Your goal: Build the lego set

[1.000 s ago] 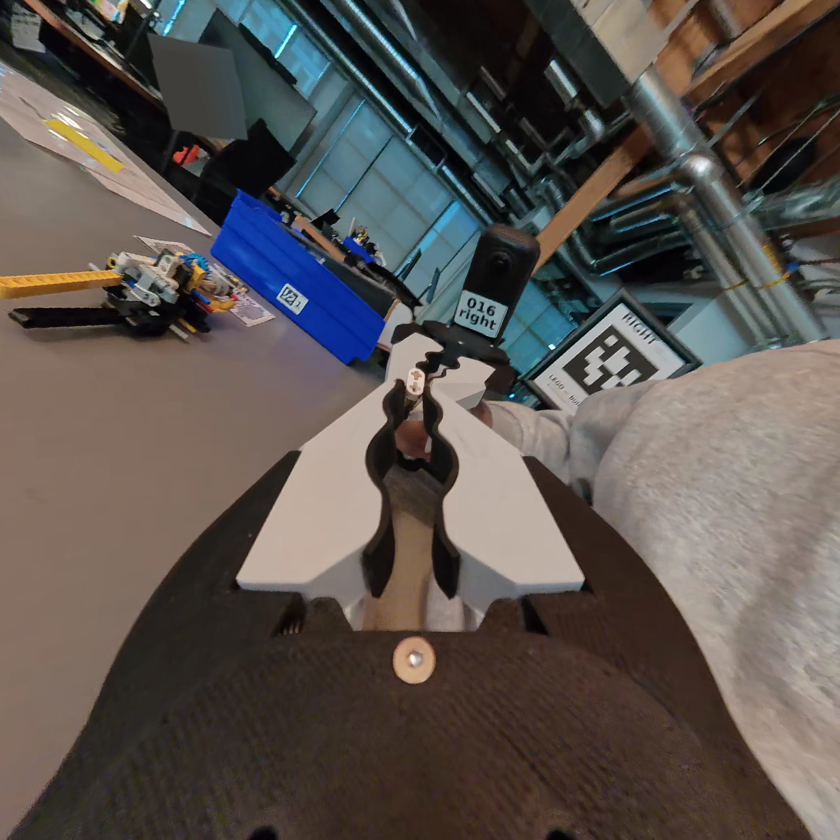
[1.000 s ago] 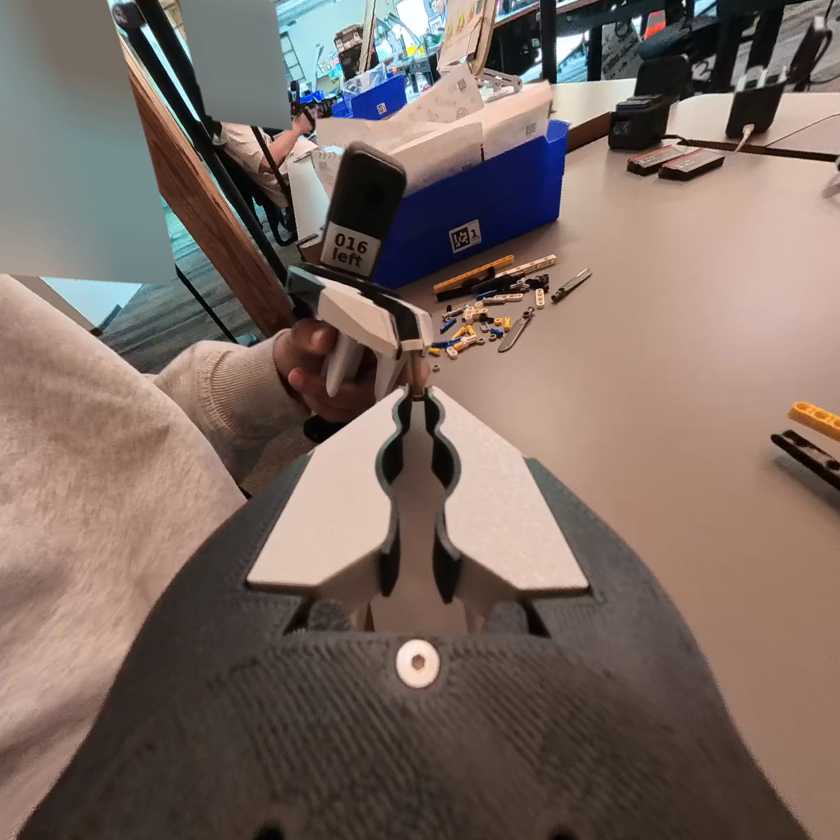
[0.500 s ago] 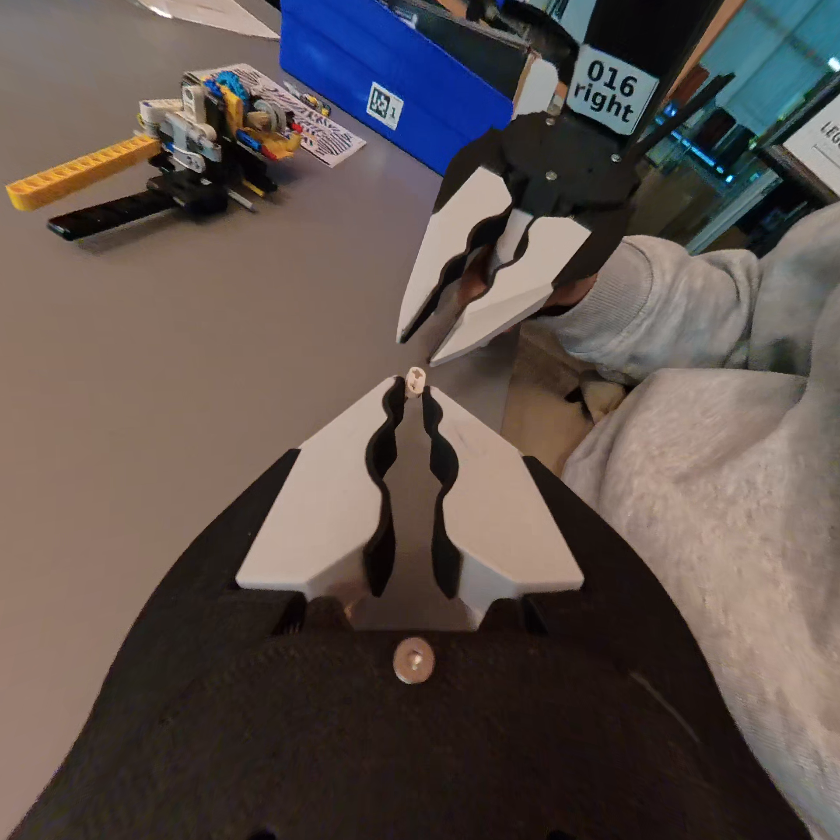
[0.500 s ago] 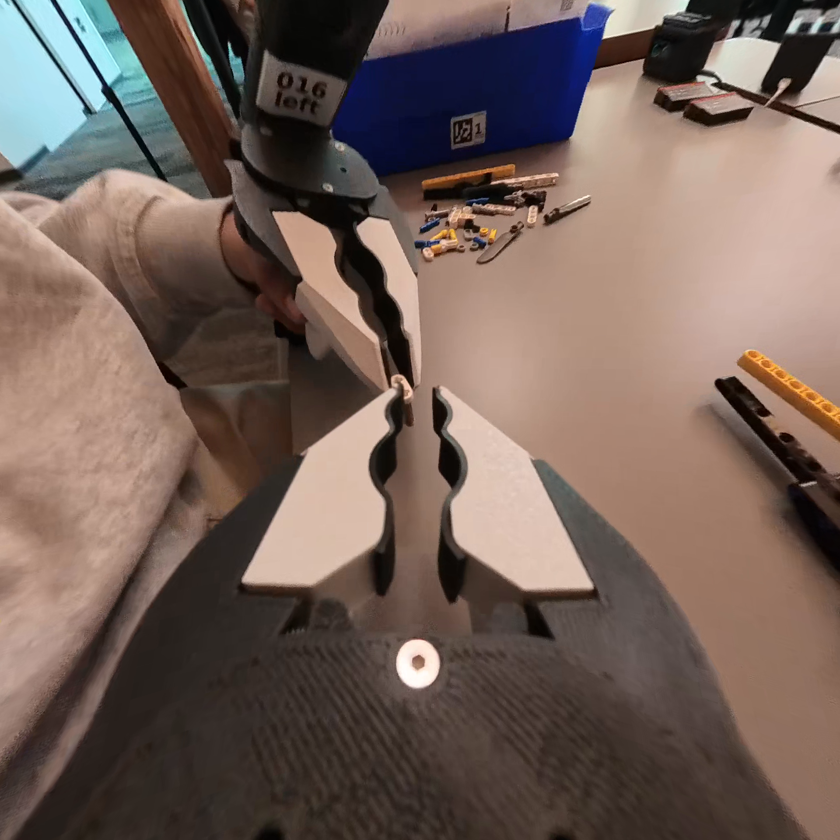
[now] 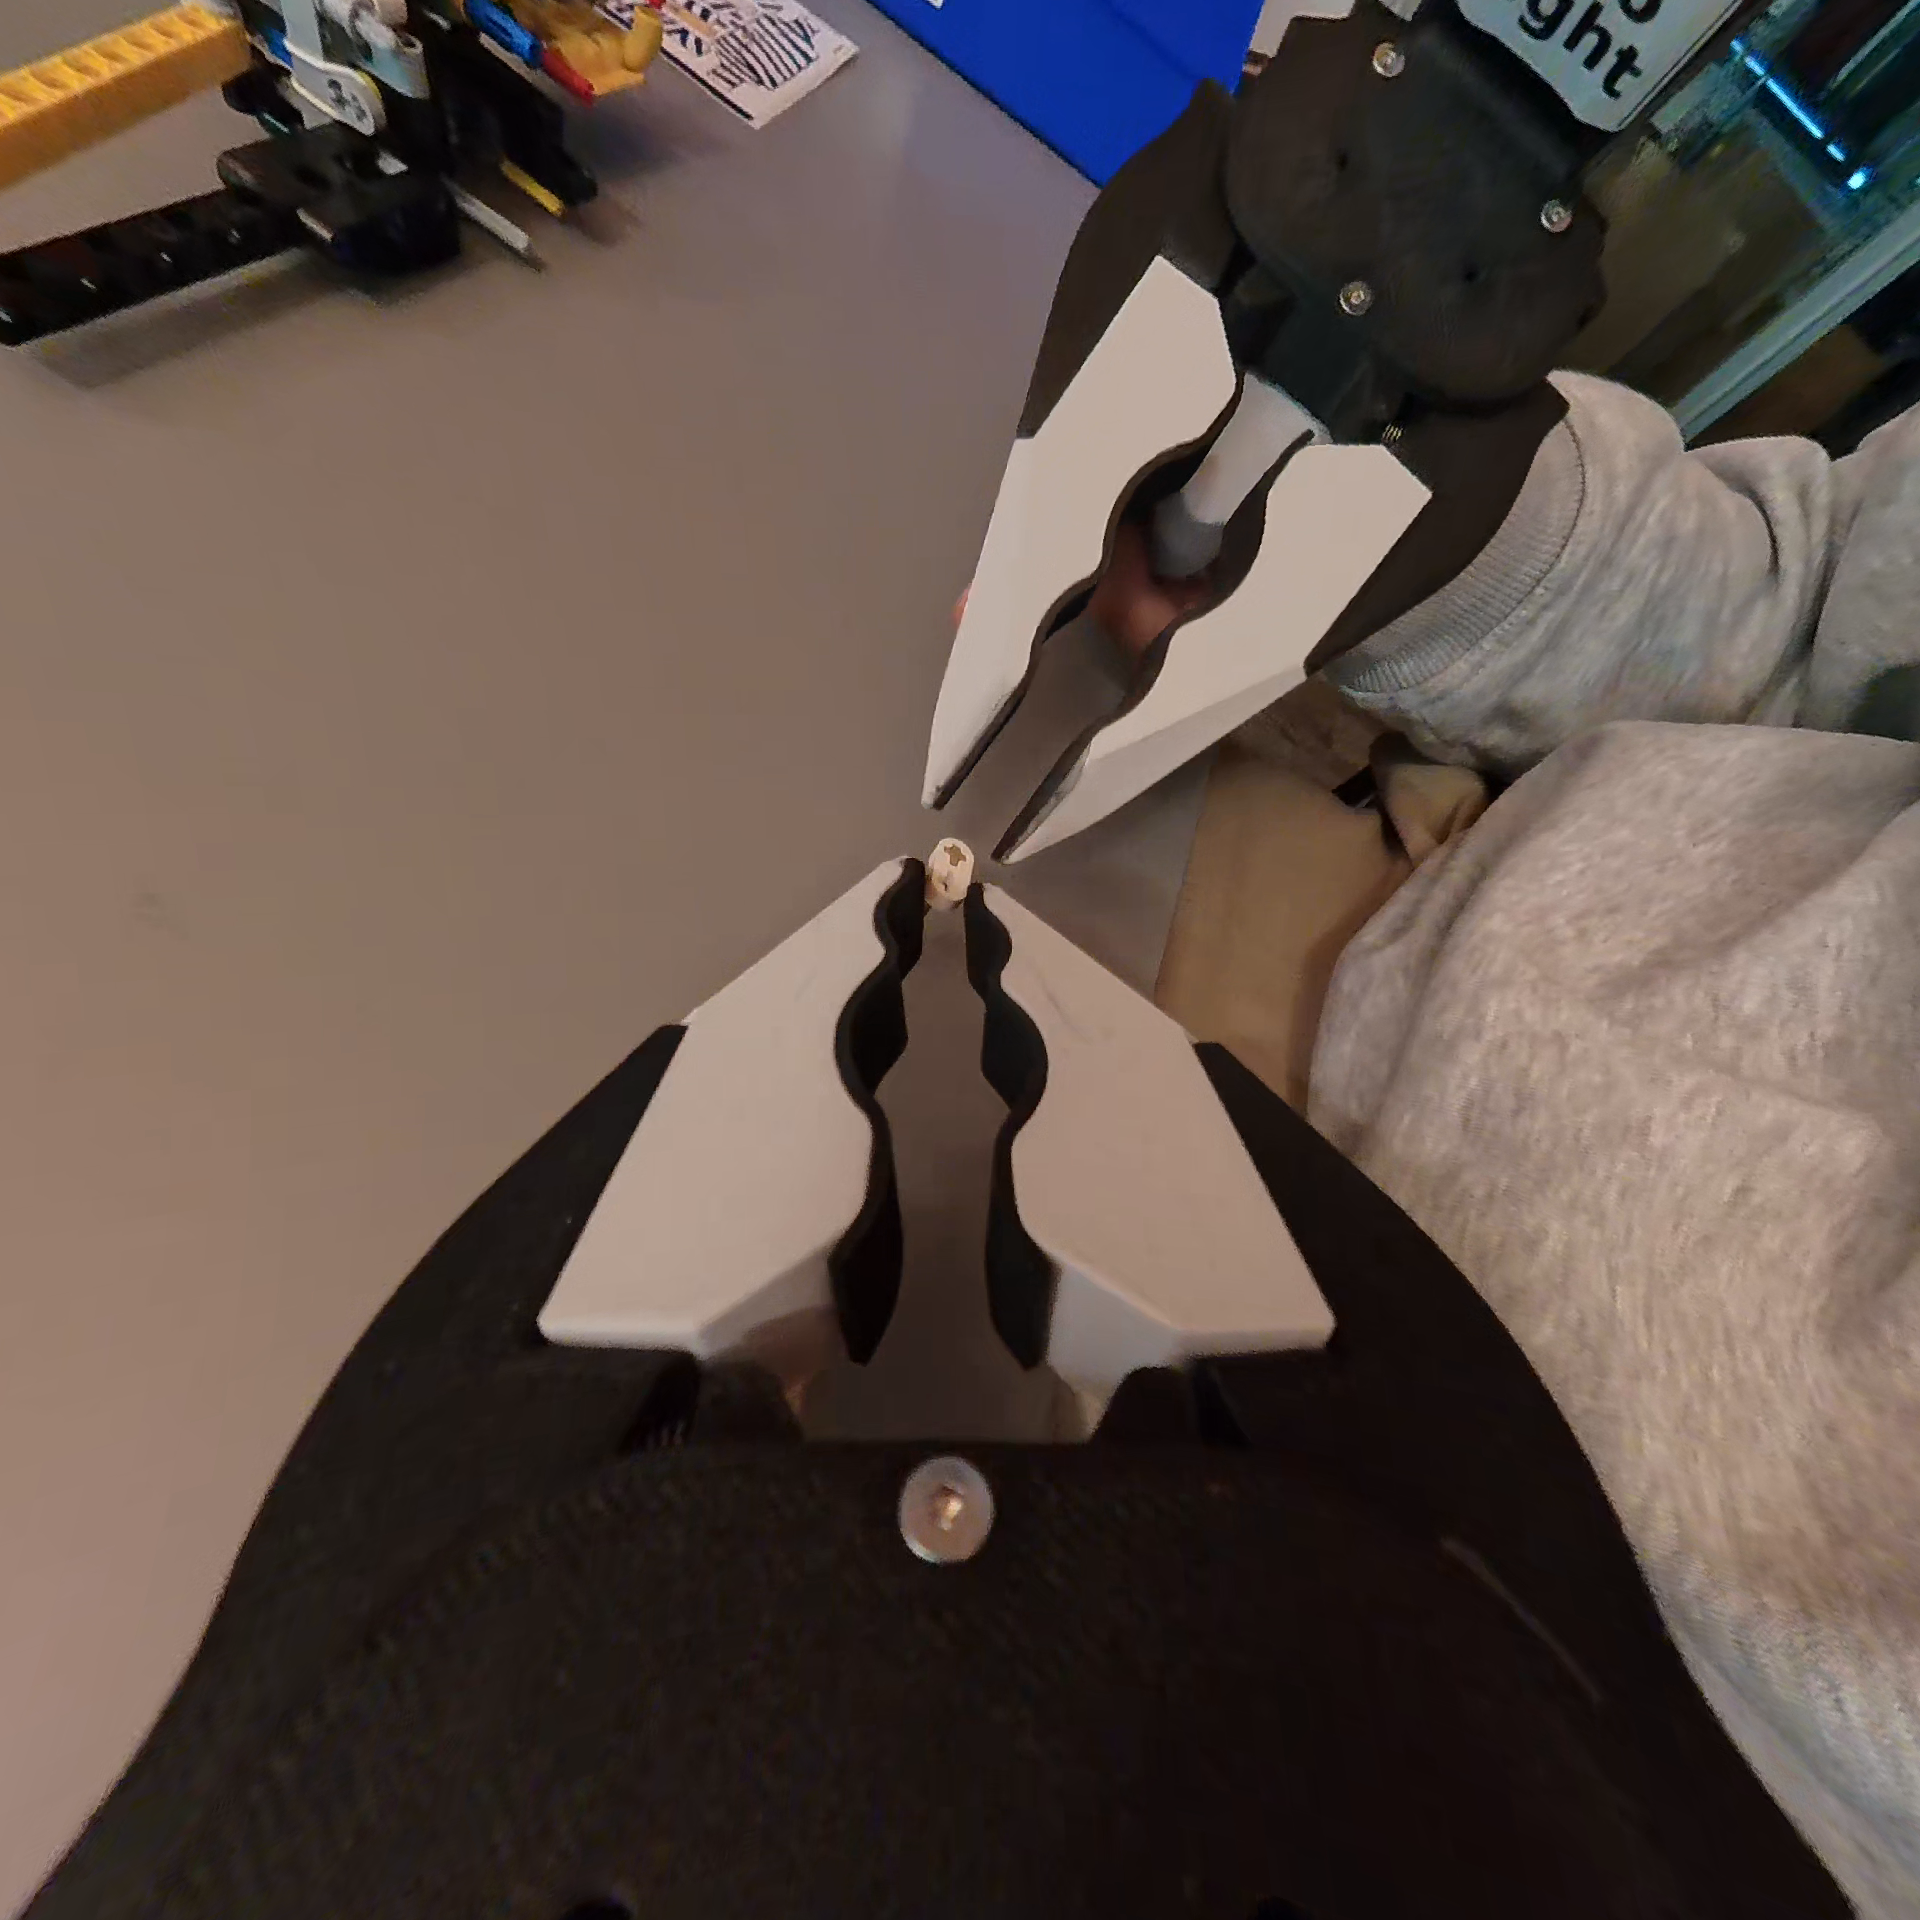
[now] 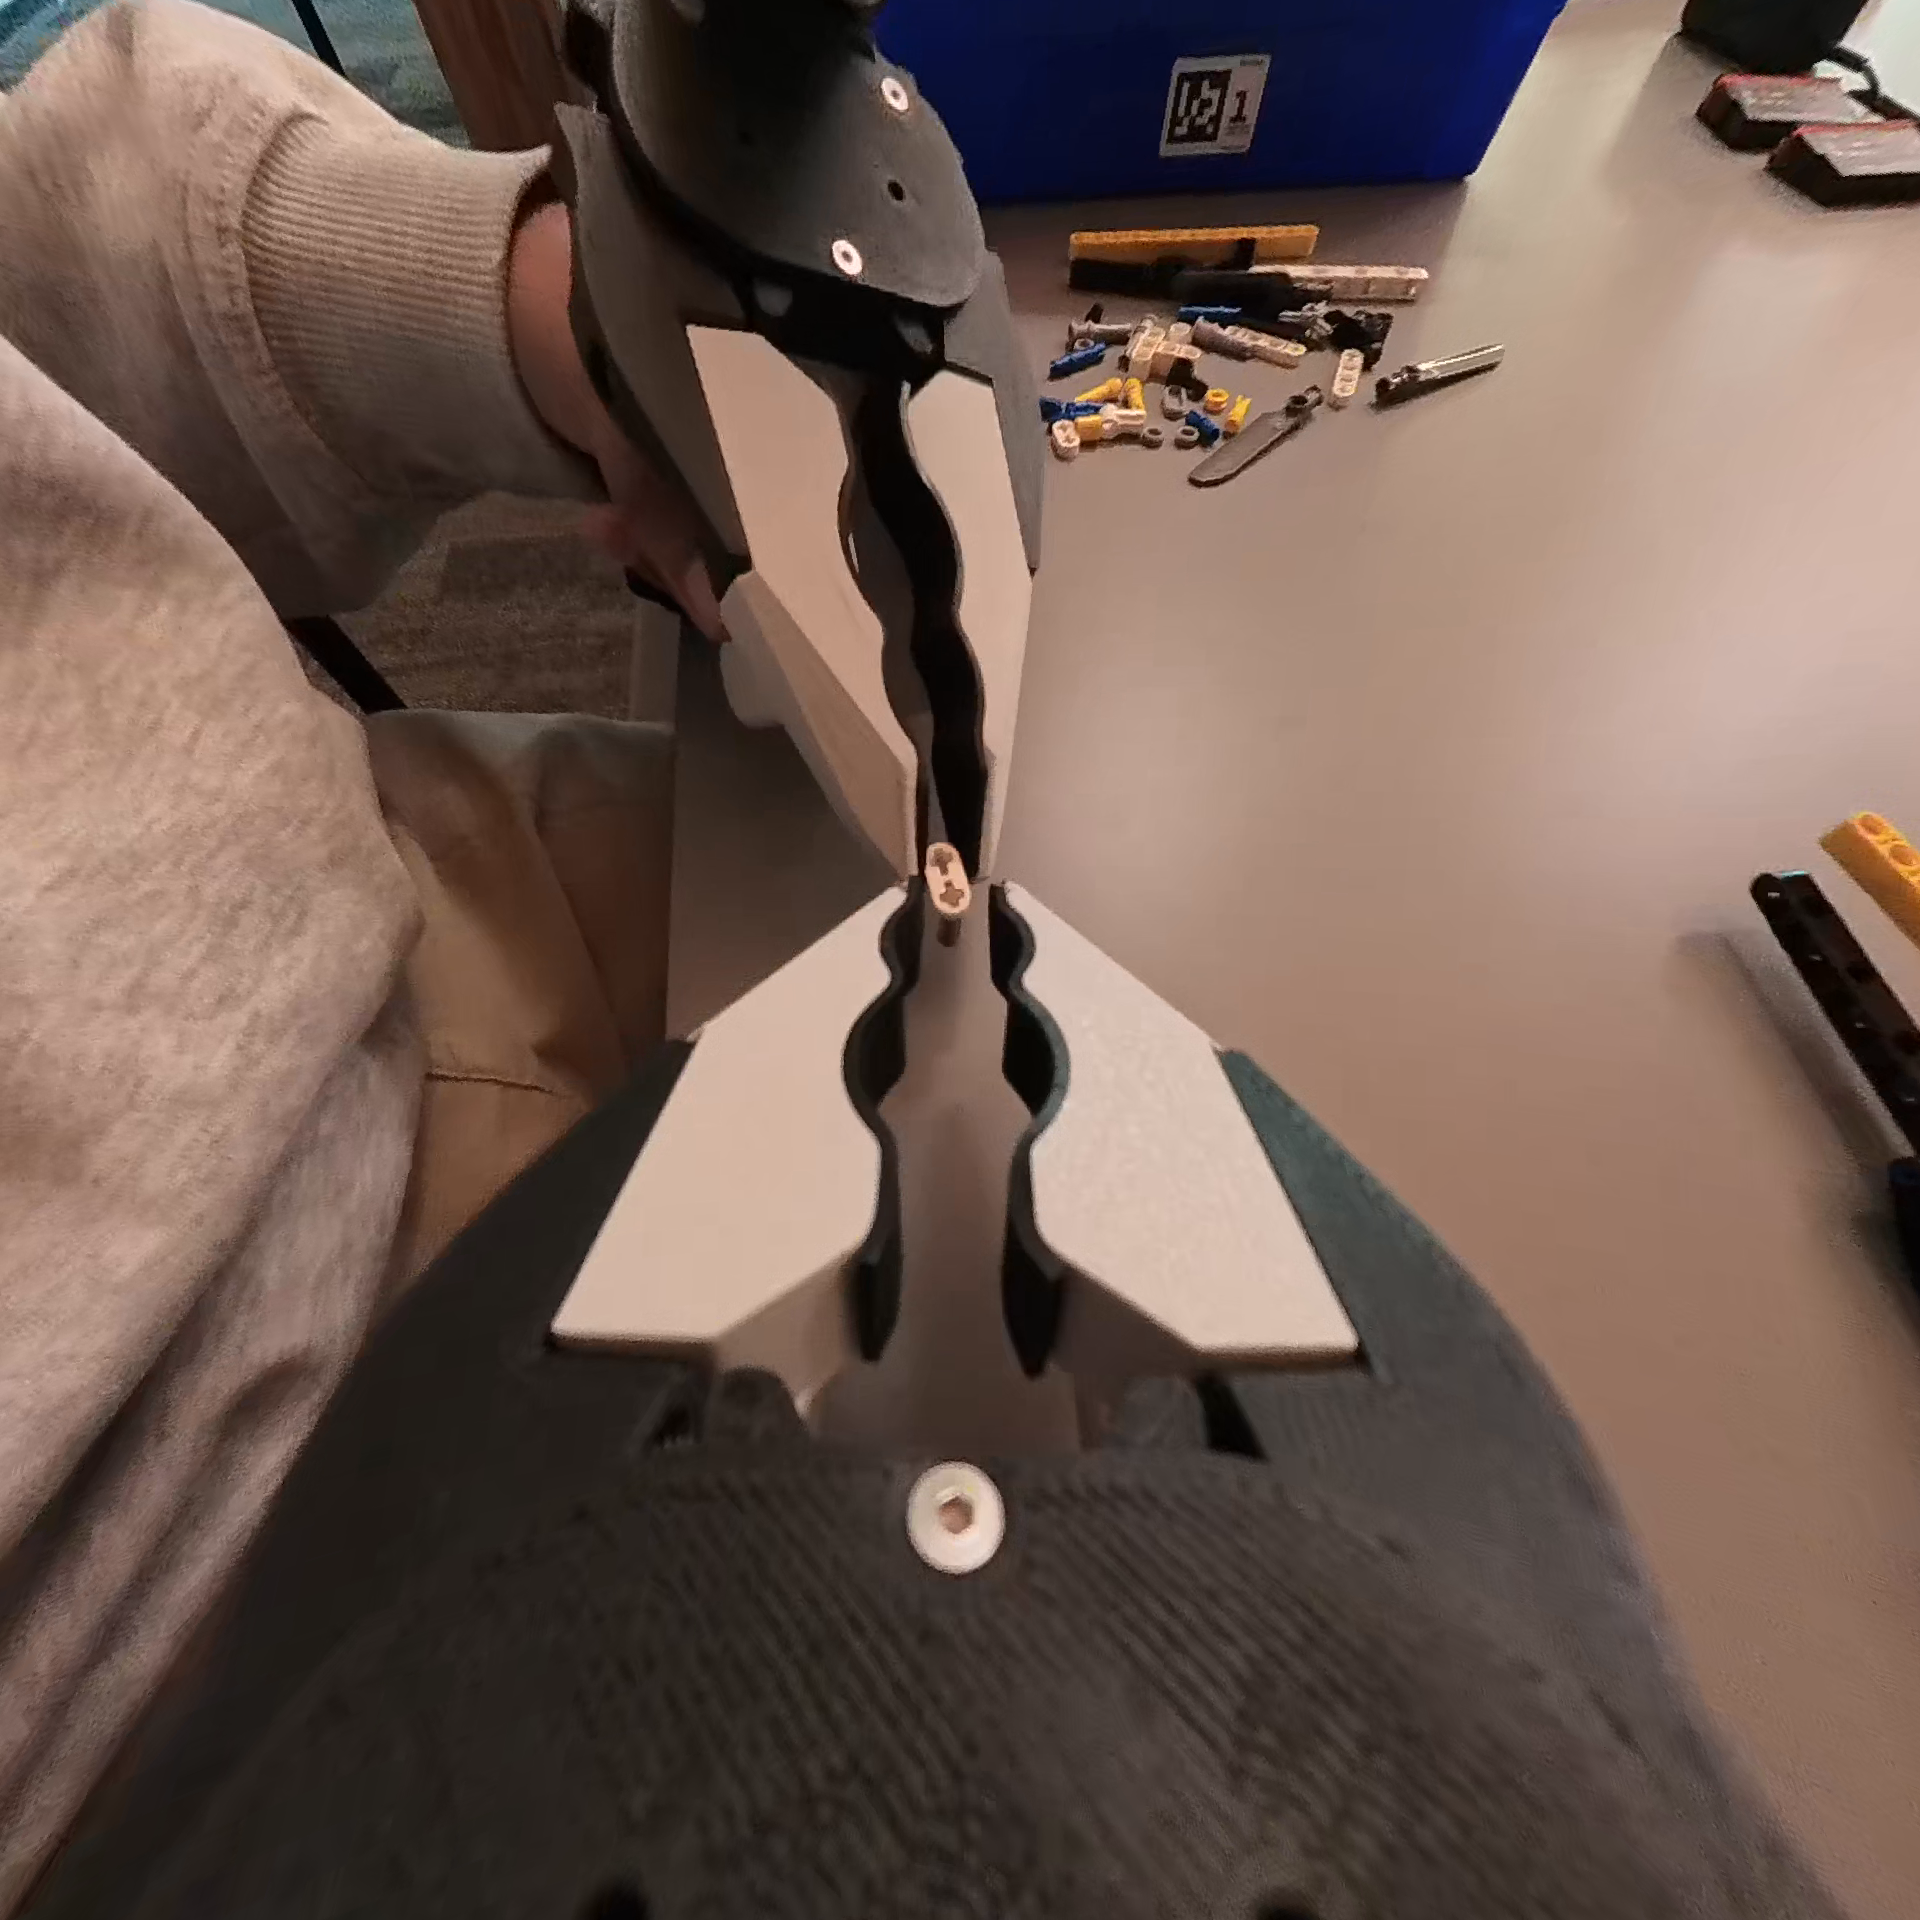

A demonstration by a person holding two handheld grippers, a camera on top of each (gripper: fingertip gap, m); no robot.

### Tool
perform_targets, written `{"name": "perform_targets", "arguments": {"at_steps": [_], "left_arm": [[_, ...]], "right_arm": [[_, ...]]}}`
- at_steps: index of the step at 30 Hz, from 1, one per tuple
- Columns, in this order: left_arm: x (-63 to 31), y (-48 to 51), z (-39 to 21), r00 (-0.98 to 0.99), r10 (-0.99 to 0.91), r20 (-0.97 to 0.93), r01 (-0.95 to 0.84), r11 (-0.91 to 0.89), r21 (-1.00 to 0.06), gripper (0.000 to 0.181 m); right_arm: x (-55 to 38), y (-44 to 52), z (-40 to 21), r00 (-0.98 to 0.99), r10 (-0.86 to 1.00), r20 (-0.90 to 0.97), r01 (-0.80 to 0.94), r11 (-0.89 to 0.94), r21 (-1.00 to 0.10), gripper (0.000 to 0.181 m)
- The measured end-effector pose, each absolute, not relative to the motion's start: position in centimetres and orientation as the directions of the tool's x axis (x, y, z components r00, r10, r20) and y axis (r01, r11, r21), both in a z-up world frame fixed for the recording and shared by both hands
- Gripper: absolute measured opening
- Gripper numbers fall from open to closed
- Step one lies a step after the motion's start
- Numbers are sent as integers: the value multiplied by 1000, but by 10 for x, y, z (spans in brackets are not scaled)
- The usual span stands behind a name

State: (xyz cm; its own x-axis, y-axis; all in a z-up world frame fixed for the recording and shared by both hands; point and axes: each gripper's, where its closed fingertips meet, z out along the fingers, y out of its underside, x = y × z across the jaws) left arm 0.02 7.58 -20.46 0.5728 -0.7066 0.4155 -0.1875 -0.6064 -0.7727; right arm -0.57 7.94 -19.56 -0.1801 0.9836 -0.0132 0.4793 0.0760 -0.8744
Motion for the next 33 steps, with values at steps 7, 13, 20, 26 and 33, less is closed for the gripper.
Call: {"name": "perform_targets", "arguments": {"at_steps": [7, 13, 20, 26, 33], "left_arm": [[-1, 71, -207, 552, -696, 460, -180, -638, -749, 5], [-3, 69, -208, 530, -677, 510, -159, -670, -725, 5], [-2, 65, -209, 507, -670, 542, -161, -691, -705, 5], [-2, 62, -213, 504, -661, 555, -174, -708, -685, 5], [-4, 64, -212, 503, -653, 566, -160, -714, -682, 6]], "right_arm": [[-11, 74, -203, -210, 977, 40, 508, 144, -849, 8], [-13, 70, -204, -229, 972, 58, 511, 171, -843, 6], [-12, 68, -205, -245, 969, 41, 519, 167, -838, 10], [-11, 63, -212, -272, 960, 63, 534, 205, -820, 8], [-12, 65, -212, -263, 961, 84, 530, 217, -819, 6]]}}
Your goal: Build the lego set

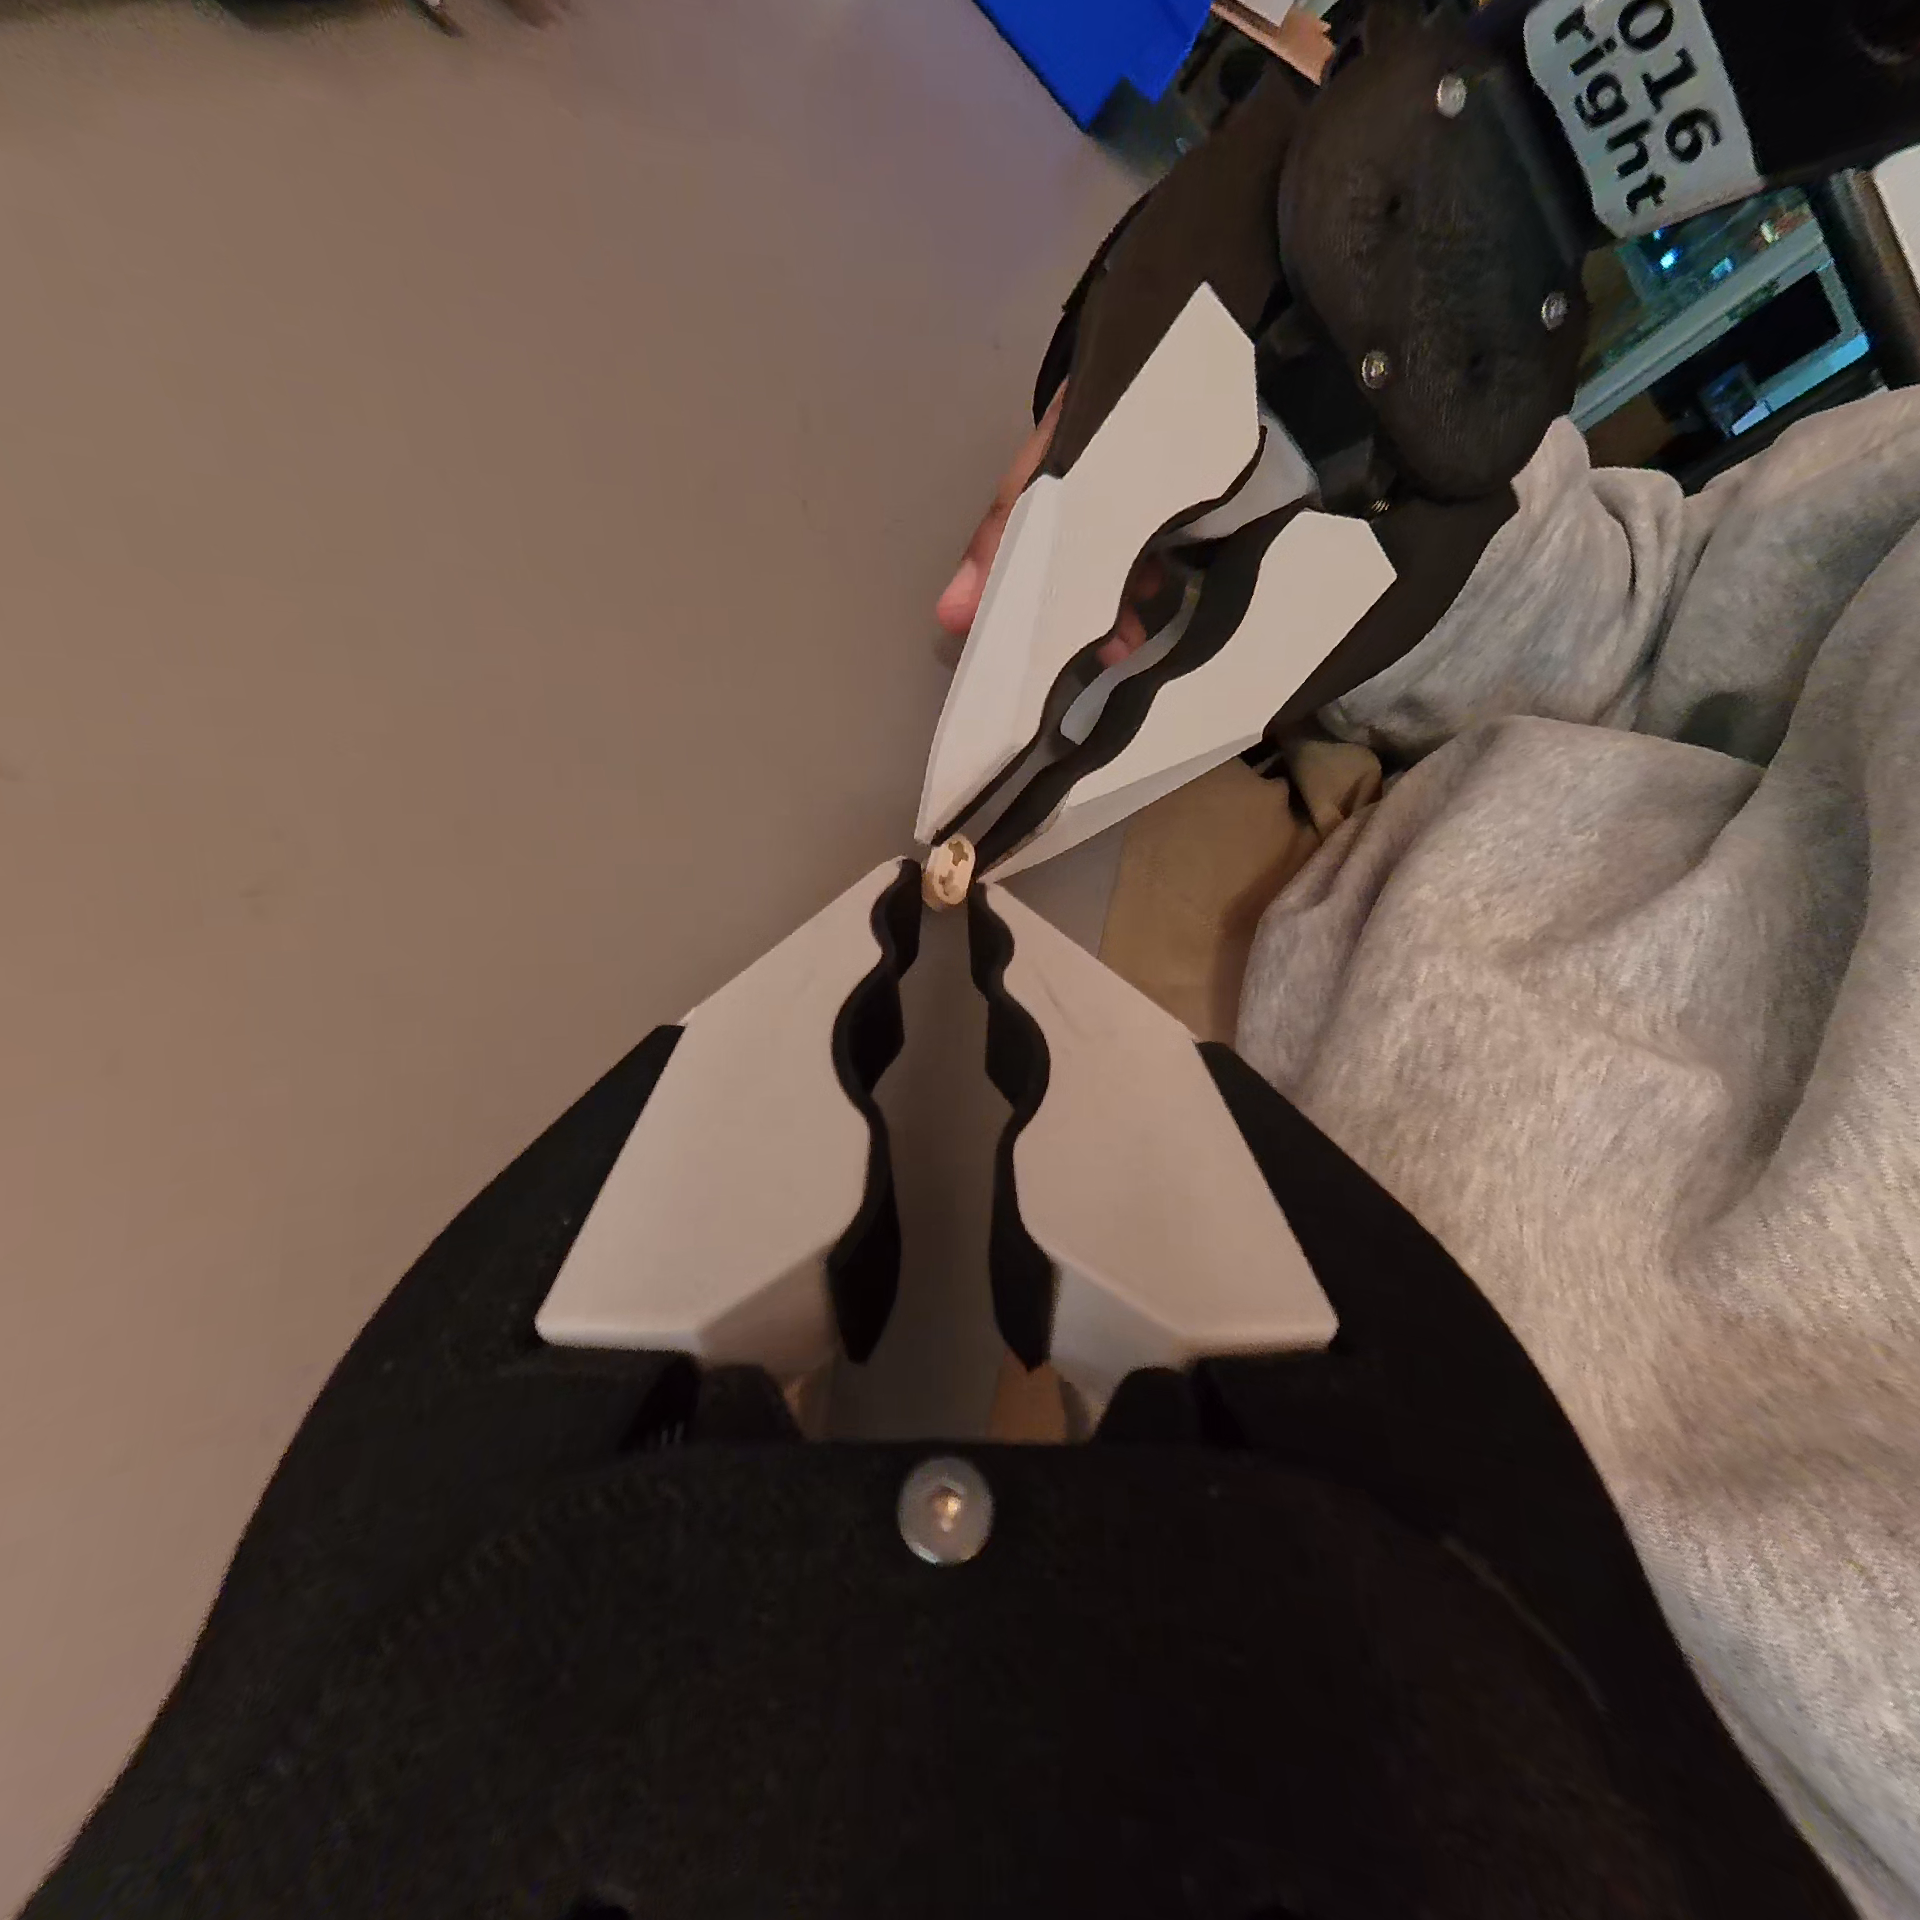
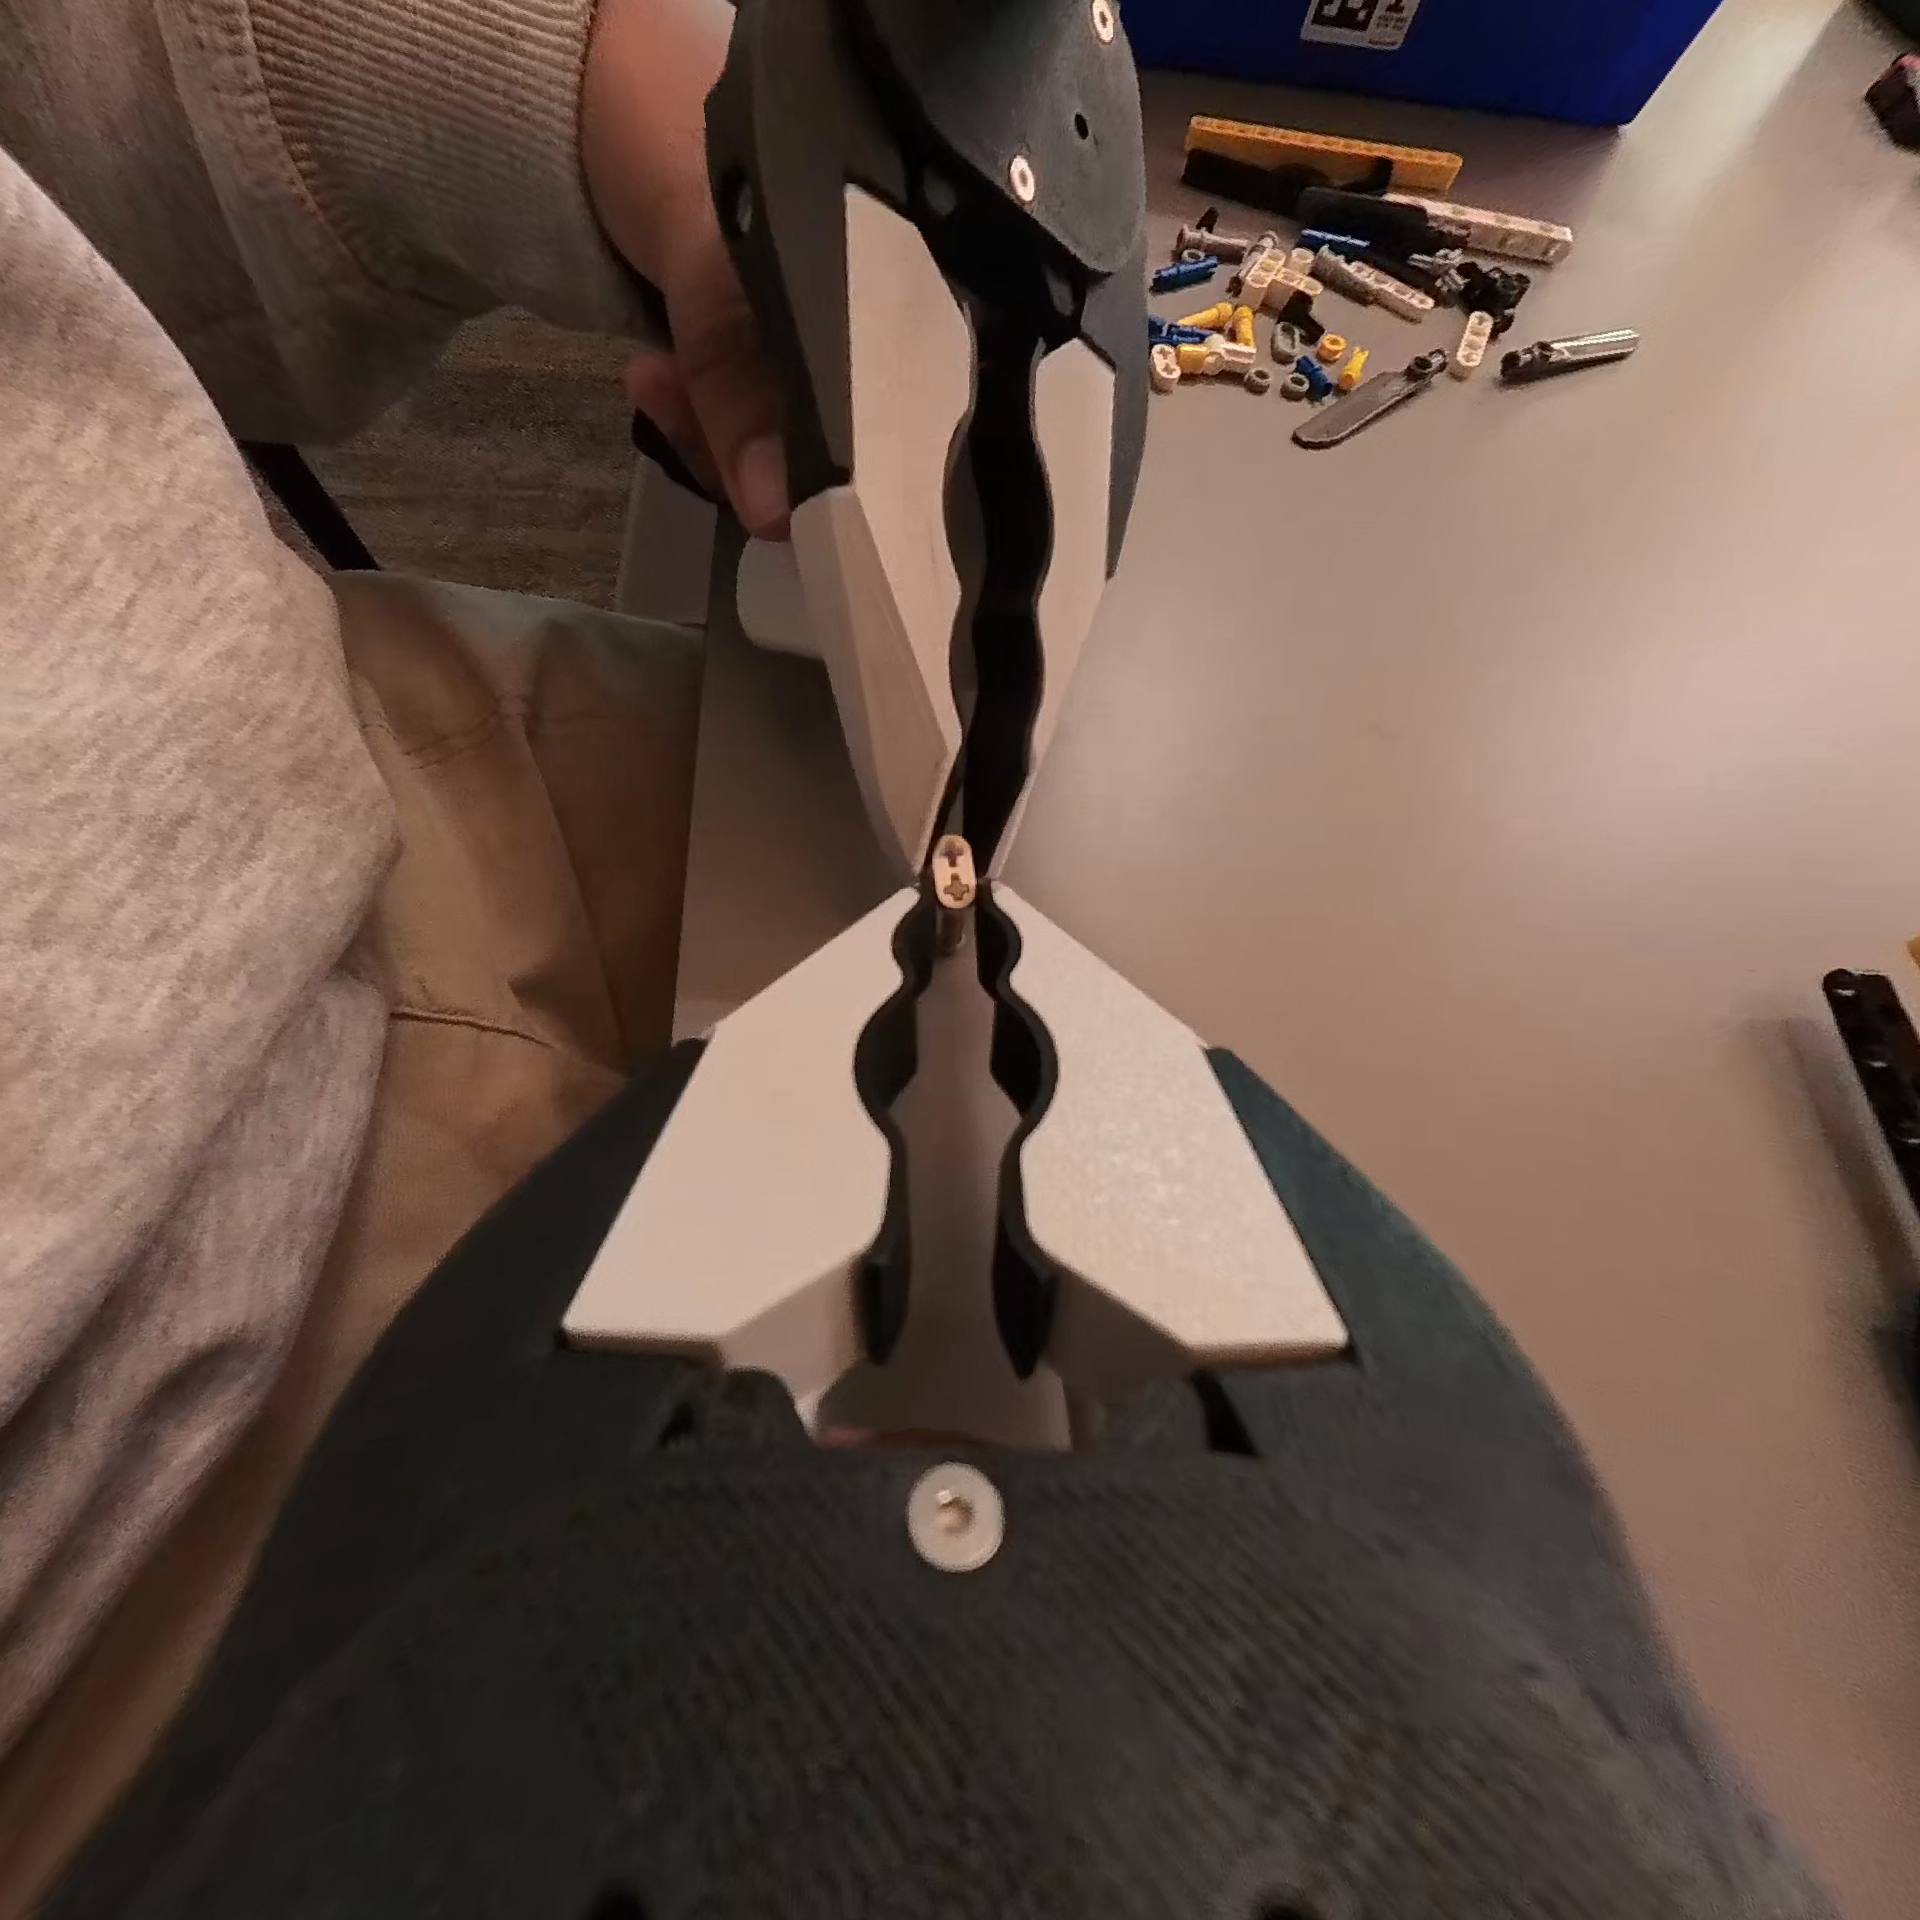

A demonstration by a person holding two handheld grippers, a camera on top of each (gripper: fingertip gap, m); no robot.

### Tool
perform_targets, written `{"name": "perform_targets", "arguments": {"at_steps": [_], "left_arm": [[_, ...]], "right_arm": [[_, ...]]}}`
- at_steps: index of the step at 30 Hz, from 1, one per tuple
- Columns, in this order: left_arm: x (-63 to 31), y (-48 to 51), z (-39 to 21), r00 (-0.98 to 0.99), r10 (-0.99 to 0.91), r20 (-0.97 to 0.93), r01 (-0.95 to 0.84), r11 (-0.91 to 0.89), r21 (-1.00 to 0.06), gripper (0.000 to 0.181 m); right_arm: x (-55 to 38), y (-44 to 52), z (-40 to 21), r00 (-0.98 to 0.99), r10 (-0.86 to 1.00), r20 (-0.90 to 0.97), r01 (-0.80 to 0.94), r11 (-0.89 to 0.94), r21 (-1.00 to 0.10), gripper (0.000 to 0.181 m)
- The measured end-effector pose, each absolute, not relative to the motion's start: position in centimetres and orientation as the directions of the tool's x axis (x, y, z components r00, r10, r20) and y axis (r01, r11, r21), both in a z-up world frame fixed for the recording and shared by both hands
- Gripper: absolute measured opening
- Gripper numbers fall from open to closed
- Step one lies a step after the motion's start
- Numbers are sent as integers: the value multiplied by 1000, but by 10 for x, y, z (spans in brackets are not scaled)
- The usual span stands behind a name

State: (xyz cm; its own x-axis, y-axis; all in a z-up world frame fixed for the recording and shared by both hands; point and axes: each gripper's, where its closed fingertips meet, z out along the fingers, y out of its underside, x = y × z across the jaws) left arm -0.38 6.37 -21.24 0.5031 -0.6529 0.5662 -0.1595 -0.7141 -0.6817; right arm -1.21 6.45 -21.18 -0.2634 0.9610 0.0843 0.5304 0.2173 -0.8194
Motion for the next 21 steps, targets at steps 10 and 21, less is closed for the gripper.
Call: {"name": "perform_targets", "arguments": {"at_steps": [10, 21], "left_arm": [[-9, 64, -204, 418, -436, 797, 65, -861, -505, 6], [-9, 59, -209, 442, -357, 823, -19, -921, -389, 22]], "right_arm": [[-11, 65, -212, -256, 960, 117, 517, 238, -823, 6], [-10, 65, -209, -255, 961, 107, 503, 226, -834, 6]]}}
